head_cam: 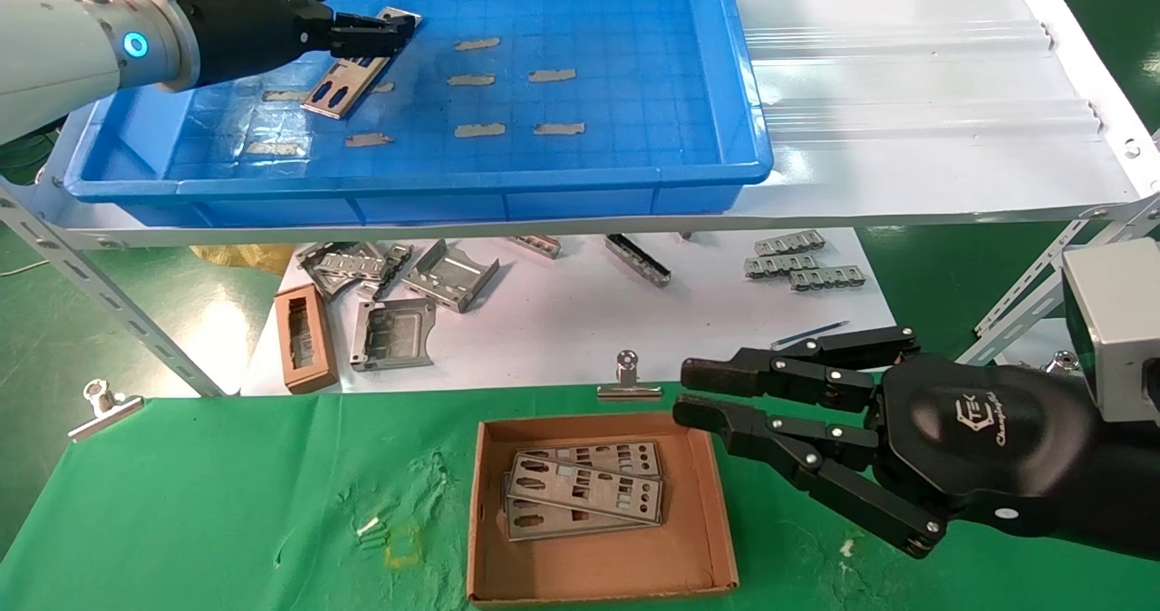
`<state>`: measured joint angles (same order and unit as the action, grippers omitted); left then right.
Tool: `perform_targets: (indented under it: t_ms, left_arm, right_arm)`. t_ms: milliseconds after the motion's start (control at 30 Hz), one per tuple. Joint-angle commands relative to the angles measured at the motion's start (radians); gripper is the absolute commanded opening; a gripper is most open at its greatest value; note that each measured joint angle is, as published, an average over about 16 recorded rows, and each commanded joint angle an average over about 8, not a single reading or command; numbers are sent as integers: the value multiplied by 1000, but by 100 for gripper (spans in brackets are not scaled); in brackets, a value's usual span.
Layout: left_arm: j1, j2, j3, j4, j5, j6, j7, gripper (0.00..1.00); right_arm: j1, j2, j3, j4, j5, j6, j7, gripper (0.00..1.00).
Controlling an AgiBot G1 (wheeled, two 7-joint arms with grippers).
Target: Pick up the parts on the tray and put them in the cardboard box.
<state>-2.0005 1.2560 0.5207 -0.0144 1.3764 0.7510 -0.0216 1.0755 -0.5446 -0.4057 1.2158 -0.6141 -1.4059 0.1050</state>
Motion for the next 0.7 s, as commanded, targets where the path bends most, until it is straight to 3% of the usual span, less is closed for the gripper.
perform_targets:
  t_ms: [33, 700]
  left_arm:
    - [0, 0, -1, 5, -2, 5, -2, 3]
    - [1, 9, 14, 27, 19, 3, -29, 0]
  right_arm:
    - [0, 0, 0, 0, 0, 0, 0, 100]
    - [0, 0, 0, 0, 0, 0, 0, 100]
